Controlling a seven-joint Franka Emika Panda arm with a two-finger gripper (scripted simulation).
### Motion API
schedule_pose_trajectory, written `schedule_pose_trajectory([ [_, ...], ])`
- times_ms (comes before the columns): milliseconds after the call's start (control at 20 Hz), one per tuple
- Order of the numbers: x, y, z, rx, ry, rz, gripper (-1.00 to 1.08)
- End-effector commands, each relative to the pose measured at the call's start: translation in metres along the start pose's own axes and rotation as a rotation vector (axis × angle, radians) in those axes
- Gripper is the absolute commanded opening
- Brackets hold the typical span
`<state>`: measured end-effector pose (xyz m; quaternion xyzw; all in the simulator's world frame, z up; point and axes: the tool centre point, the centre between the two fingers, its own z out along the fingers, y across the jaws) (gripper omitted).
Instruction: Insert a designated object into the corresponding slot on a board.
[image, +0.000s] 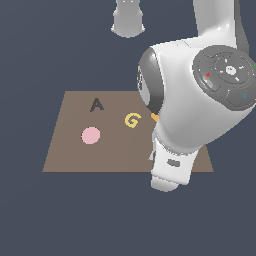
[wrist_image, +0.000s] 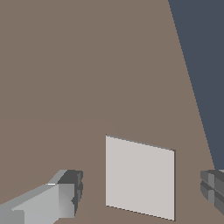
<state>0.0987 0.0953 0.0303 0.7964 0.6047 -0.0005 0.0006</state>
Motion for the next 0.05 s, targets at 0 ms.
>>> schedule_pose_trajectory([
  [0,0.0,0.0,0.0,0.0,0.0,0.0,1.0],
])
